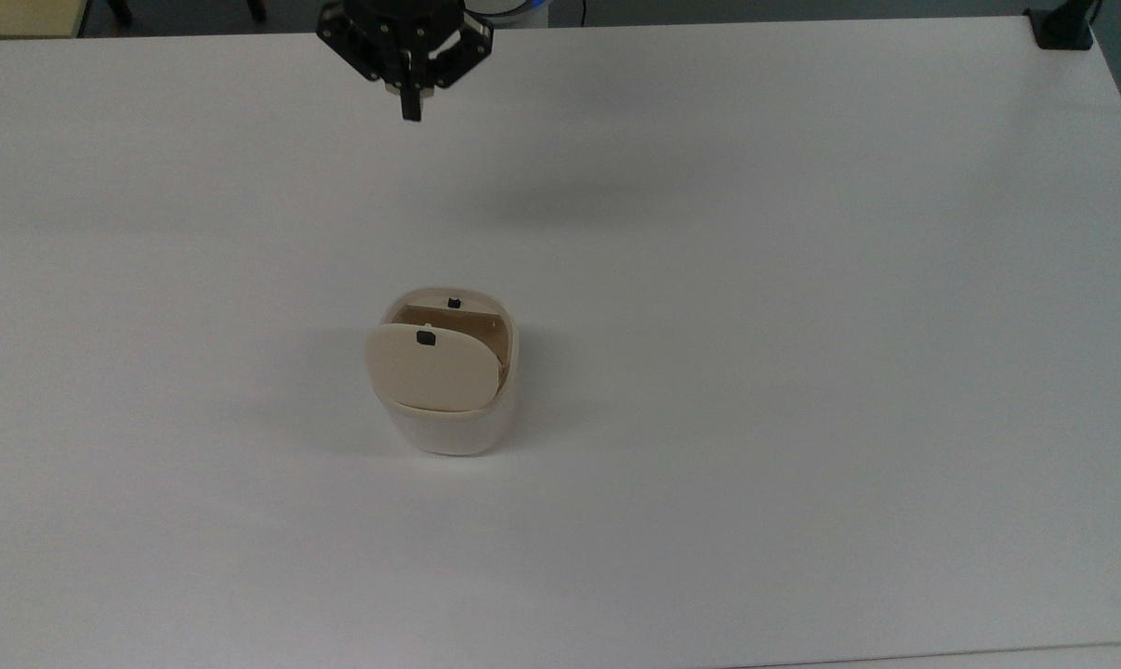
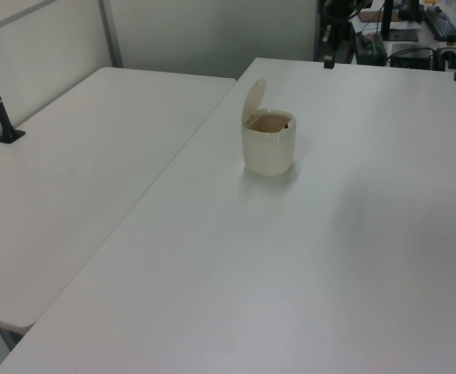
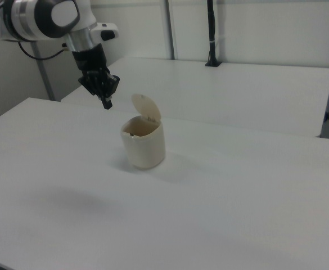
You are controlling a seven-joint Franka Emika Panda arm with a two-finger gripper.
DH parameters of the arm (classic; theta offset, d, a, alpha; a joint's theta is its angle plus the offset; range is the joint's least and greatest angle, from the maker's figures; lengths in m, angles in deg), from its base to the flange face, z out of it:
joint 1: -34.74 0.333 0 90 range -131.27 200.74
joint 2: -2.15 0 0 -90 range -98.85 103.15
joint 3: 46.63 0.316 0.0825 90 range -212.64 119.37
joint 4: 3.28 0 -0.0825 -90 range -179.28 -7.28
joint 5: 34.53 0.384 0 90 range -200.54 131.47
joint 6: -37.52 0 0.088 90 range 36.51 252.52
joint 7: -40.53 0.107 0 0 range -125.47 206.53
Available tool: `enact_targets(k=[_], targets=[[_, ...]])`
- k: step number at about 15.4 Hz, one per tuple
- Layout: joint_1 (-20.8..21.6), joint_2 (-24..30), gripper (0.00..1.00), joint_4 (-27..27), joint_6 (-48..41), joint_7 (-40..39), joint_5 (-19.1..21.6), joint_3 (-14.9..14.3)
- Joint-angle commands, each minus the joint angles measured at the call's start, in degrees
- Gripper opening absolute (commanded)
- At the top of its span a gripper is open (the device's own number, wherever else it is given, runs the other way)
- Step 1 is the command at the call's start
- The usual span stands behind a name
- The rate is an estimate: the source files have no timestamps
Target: Open the trash bin
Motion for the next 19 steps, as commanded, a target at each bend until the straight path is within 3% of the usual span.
enact_targets(k=[1, 2, 3, 4, 5, 6, 19], targets=[[0.23, 6.21, 0.04, -4.86, -2.62, -4.77, -0.04, -2.27], [0.40, 6.65, 0.10, -4.86, -3.32, -4.86, 0.22, -2.54], [0.40, 6.83, 0.30, -4.86, -3.67, -4.86, 0.40, -2.63], [0.40, 6.75, 0.63, -4.86, -4.11, -4.86, 0.57, -2.63], [0.40, 6.66, 0.86, -4.86, -4.12, -4.86, 0.57, -2.63], [0.40, 6.57, 1.00, -4.77, -4.12, -4.77, 0.57, -2.63], [1.90, 6.31, 1.00, -4.59, -4.20, -4.07, 0.49, -2.90]])
